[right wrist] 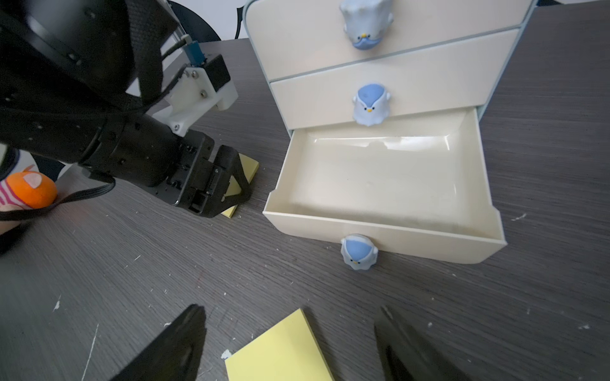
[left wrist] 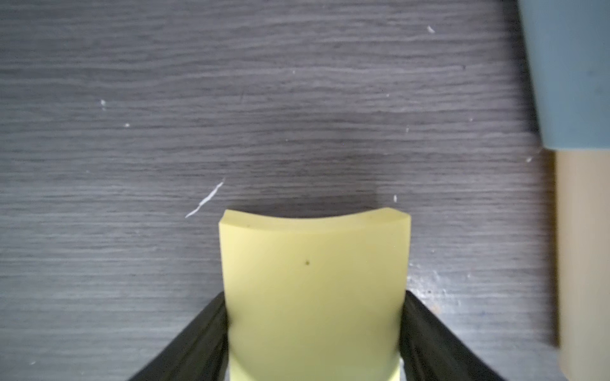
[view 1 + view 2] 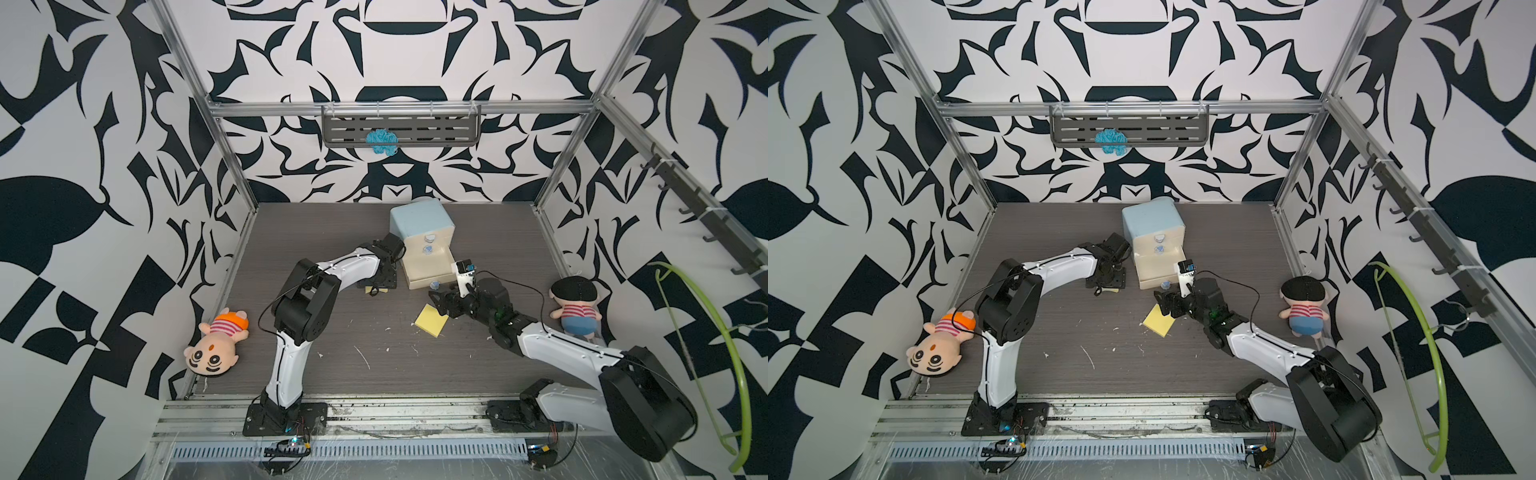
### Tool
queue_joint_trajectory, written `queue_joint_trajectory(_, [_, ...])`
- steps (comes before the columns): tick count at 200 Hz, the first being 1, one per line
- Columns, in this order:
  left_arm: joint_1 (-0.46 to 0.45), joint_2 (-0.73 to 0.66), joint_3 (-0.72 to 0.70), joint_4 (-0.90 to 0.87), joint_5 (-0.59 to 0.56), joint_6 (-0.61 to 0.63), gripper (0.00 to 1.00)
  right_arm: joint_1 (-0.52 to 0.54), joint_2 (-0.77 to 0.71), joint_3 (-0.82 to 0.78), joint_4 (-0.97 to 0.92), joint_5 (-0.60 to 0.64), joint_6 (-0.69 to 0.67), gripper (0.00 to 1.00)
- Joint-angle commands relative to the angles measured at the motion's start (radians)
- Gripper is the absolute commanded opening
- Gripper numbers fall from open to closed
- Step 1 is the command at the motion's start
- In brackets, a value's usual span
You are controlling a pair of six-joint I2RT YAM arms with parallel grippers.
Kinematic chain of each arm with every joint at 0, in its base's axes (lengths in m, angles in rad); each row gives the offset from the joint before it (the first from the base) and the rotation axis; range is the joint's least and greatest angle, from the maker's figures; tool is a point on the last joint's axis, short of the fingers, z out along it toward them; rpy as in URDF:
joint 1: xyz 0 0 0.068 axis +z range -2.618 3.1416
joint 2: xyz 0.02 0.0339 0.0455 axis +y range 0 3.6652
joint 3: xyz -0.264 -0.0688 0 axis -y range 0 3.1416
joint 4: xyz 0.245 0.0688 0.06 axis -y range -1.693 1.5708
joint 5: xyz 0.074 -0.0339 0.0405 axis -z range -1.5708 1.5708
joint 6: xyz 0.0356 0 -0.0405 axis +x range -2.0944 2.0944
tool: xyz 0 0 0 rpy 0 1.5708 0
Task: Please put the sticky notes in the drawer by color
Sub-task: Pick up the sticky notes from the center of the board.
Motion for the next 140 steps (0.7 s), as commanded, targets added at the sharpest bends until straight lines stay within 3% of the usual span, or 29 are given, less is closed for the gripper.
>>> queue_joint_trajectory(1, [0.003,-0.070,-0.043,-0.020,0.052,0.016,0.79,0.006,0.016,0.050,0.030,-0.039,0.127,0.84])
queue_joint_trajectory(71, [0.002,-0.263,-0.191,0.010,0.308,0.154,0.78,-0.011,0.094,0.191,-0.028,-0.208,0.441,0.81])
queue_joint_trajectory(117, [0.003,-0.359,-0.243,0.036,0.477,0.229,0.77,-0.042,0.196,0.234,0.066,-0.393,0.628,0.80])
queue_joint_trajectory(140, [0.003,-0.394,-0.261,0.071,0.562,0.254,0.76,-0.048,0.263,0.247,0.158,-0.501,0.698,0.73])
